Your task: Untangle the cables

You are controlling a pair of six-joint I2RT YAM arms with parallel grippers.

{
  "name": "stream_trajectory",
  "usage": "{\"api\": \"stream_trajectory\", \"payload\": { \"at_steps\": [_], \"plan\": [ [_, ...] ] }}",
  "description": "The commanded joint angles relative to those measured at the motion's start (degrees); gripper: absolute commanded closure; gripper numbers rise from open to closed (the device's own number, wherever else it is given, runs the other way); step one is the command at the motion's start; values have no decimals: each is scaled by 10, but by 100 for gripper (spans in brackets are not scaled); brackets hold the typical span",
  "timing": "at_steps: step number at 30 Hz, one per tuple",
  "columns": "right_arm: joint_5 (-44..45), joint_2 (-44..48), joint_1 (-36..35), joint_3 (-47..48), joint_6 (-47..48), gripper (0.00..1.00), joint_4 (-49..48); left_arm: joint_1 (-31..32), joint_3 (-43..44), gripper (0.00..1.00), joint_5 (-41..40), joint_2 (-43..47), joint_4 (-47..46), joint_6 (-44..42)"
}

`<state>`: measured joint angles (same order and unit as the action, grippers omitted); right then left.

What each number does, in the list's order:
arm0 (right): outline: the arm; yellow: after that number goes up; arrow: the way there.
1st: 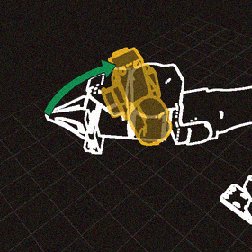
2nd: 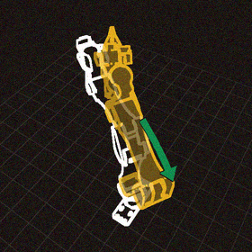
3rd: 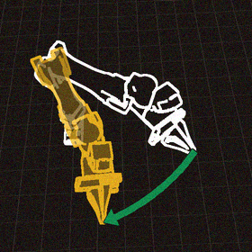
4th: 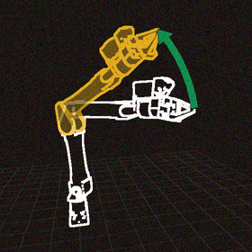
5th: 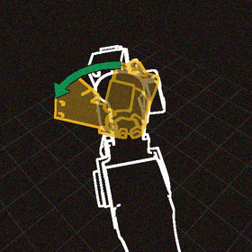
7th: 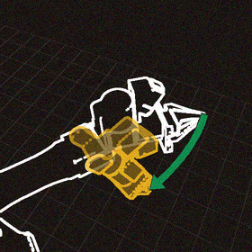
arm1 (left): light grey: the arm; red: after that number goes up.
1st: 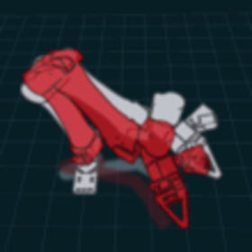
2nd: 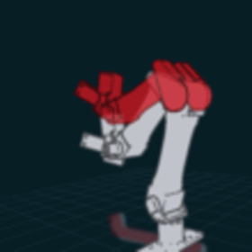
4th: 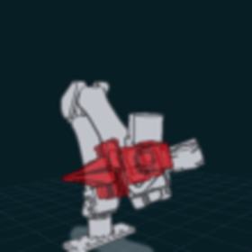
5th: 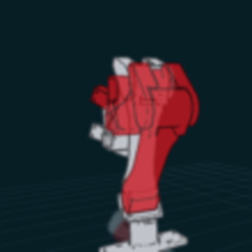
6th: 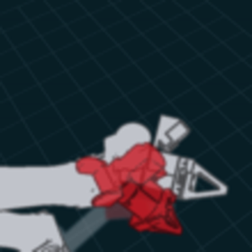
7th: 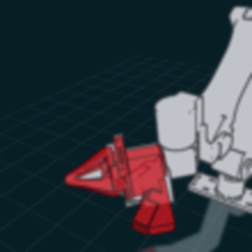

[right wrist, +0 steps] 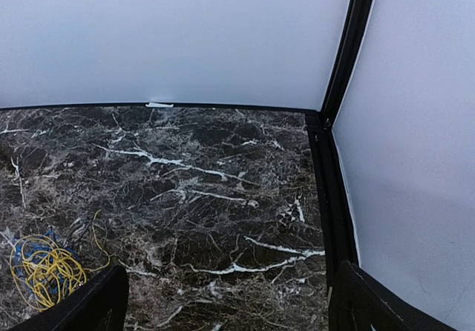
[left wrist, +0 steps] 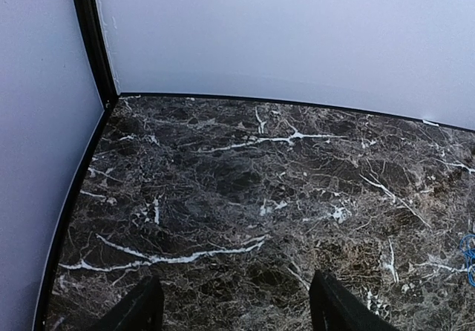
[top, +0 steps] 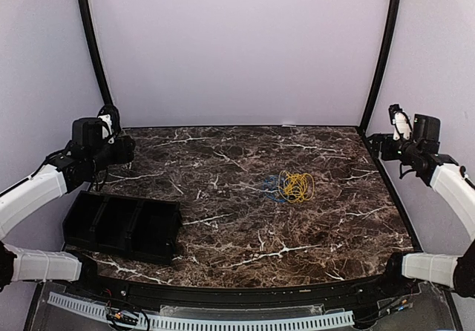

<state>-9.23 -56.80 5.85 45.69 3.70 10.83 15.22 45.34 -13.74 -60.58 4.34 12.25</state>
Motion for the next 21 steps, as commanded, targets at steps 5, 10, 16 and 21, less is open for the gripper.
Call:
{"api": "stream_trajectory", "payload": {
  "at_steps": [5, 10, 16, 21],
  "plan": [
    [-13, 4, -13, -67, 40, 1, -103, 7, 10, 32, 108, 30, 48, 26],
    [-89, 4, -15, -83, 72, 1, -102, 49, 50, 34, 169, 21, 134, 44],
    [-172, -2, -21, -95, 110, 4, -105, 129, 91, 39, 159, 9, 239, 90],
    [-199, 4, -23, -96, 135, 4, -105, 170, 75, 38, 85, 14, 323, 144]
  ]
}}
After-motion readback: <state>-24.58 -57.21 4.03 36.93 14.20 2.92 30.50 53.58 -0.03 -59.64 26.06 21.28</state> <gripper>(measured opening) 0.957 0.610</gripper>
